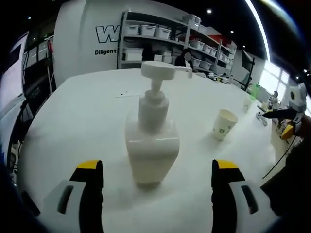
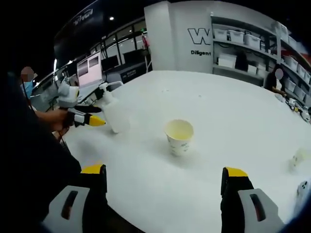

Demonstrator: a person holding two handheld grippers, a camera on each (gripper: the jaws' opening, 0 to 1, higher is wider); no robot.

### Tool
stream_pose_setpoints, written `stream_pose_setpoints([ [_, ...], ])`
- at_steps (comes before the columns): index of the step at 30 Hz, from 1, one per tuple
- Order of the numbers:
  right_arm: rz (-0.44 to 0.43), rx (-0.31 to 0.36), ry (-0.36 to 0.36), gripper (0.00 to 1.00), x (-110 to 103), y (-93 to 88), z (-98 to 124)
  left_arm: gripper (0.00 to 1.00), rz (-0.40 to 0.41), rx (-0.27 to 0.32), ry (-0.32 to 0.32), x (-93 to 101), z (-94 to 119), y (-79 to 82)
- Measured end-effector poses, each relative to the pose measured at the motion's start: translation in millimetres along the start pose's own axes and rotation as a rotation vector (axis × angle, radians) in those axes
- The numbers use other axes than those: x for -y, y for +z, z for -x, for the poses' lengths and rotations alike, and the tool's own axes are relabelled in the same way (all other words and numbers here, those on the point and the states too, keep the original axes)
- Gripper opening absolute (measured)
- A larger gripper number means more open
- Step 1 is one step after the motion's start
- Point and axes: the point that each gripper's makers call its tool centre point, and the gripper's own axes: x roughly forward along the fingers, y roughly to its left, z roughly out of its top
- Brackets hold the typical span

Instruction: Hold the bottle steady, press the pump all the way down and release, and repeat the specified number of times to dispense into the cup

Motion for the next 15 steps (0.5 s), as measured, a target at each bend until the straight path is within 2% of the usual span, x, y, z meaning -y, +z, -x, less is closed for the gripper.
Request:
stream_pose_setpoints([
  [15, 0.011, -0.009, -0.006, 0.98, 0, -4.4, 9, 0.73, -0.065, 0.056, 0.038, 1.8, -16, 17.8],
])
